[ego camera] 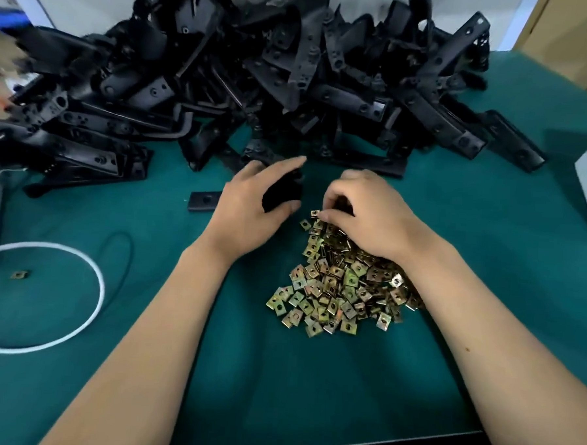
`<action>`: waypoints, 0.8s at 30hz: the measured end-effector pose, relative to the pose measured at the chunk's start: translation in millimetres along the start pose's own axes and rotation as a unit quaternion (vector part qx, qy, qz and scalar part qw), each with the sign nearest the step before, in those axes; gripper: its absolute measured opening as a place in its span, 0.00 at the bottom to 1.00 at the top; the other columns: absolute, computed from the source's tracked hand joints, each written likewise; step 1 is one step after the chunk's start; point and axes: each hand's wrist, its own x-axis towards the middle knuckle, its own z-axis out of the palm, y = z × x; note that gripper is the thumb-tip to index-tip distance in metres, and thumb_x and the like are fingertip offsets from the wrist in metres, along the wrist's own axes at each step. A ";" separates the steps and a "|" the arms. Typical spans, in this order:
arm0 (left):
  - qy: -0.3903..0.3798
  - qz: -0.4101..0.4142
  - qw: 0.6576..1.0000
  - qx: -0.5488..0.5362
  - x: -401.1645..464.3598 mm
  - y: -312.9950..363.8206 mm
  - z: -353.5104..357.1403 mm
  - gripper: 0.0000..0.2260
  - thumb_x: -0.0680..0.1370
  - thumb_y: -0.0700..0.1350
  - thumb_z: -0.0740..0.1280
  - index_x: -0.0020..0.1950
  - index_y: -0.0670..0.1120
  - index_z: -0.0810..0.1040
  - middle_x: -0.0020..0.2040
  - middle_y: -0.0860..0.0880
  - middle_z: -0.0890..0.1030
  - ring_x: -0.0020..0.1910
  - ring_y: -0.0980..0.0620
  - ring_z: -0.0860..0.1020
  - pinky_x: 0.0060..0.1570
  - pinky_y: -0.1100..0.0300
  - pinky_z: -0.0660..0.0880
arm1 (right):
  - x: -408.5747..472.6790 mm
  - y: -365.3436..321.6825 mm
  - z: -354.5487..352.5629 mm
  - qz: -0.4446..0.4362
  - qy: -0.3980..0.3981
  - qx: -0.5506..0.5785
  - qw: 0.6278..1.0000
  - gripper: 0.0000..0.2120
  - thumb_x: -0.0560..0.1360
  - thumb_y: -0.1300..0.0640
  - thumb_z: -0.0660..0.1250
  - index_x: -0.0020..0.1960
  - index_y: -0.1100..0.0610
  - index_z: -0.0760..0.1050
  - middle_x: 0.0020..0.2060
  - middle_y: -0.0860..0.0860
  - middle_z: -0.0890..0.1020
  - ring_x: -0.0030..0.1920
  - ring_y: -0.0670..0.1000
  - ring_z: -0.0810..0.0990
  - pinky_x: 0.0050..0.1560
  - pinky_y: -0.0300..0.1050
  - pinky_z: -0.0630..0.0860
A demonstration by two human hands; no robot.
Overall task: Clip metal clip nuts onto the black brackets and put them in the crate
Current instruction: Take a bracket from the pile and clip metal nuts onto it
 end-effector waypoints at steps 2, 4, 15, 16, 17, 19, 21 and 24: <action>0.009 -0.001 1.000 -0.028 1.2 -3.2 1.7 0.24 0.79 0.54 0.73 0.74 0.57 0.75 0.54 0.55 0.78 0.56 0.53 0.77 0.63 0.61 0.72 | 0.3 -0.7 -1.1 -0.004 0.050 0.044 0.998 0.05 0.78 0.52 0.73 0.47 0.53 0.81 0.45 0.48 0.79 0.50 0.51 0.76 0.52 0.50 0.72; 0.022 0.005 0.999 -0.049 2.2 -3.9 3.2 0.23 0.78 0.55 0.73 0.73 0.55 0.77 0.56 0.62 0.78 0.59 0.58 0.77 0.62 0.69 0.69 | -0.9 -3.5 -1.9 0.004 0.107 0.127 0.986 0.04 0.78 0.56 0.73 0.46 0.55 0.80 0.41 0.47 0.82 0.44 0.48 0.79 0.48 0.47 0.75; 0.020 -0.048 0.995 -0.089 -0.3 5.9 7.1 0.41 0.74 0.65 0.73 0.82 0.61 0.57 0.68 0.64 0.71 0.65 0.71 0.66 0.56 0.85 0.59 | 0.7 -3.8 5.1 0.048 0.128 0.270 0.953 0.05 0.80 0.56 0.71 0.50 0.53 0.86 0.36 0.43 0.85 0.36 0.41 0.81 0.39 0.34 0.76; 0.027 -0.064 0.994 -0.089 -1.0 6.3 7.2 0.43 0.72 0.66 0.73 0.82 0.61 0.56 0.67 0.60 0.74 0.64 0.68 0.68 0.54 0.84 0.60 | 0.6 -3.5 4.6 0.049 0.122 0.276 0.952 0.05 0.80 0.56 0.71 0.50 0.52 0.86 0.35 0.43 0.85 0.35 0.41 0.81 0.39 0.35 0.77; 0.035 -0.070 0.993 -0.091 -1.5 6.3 7.3 0.44 0.71 0.68 0.73 0.82 0.61 0.56 0.65 0.55 0.77 0.64 0.65 0.70 0.54 0.84 0.61 | 0.3 -3.5 3.9 0.049 0.115 0.282 0.951 0.05 0.81 0.55 0.71 0.50 0.52 0.86 0.35 0.44 0.85 0.35 0.41 0.81 0.38 0.35 0.77; 0.044 -0.063 0.992 -0.096 -2.1 6.0 7.0 0.45 0.70 0.68 0.74 0.82 0.60 0.57 0.60 0.53 0.78 0.63 0.62 0.72 0.55 0.83 0.61 | -0.4 -4.1 3.1 0.045 0.106 0.291 0.950 0.05 0.81 0.56 0.70 0.50 0.53 0.86 0.35 0.46 0.85 0.34 0.43 0.81 0.37 0.36 0.77; 0.041 -0.054 0.993 -0.100 -1.8 5.2 6.8 0.46 0.69 0.66 0.77 0.81 0.59 0.58 0.60 0.57 0.78 0.63 0.61 0.72 0.56 0.84 0.61 | -1.0 -4.8 2.6 0.047 0.100 0.303 0.947 0.06 0.82 0.57 0.69 0.49 0.53 0.85 0.34 0.48 0.85 0.32 0.43 0.80 0.34 0.34 0.75; 0.029 -0.039 0.994 -0.098 -0.8 7.0 6.5 0.48 0.67 0.62 0.80 0.81 0.58 0.58 0.62 0.58 0.79 0.64 0.61 0.74 0.58 0.83 0.62 | -1.2 -4.8 2.6 0.048 0.083 0.286 0.953 0.06 0.82 0.59 0.69 0.48 0.53 0.84 0.33 0.48 0.85 0.32 0.42 0.80 0.34 0.32 0.74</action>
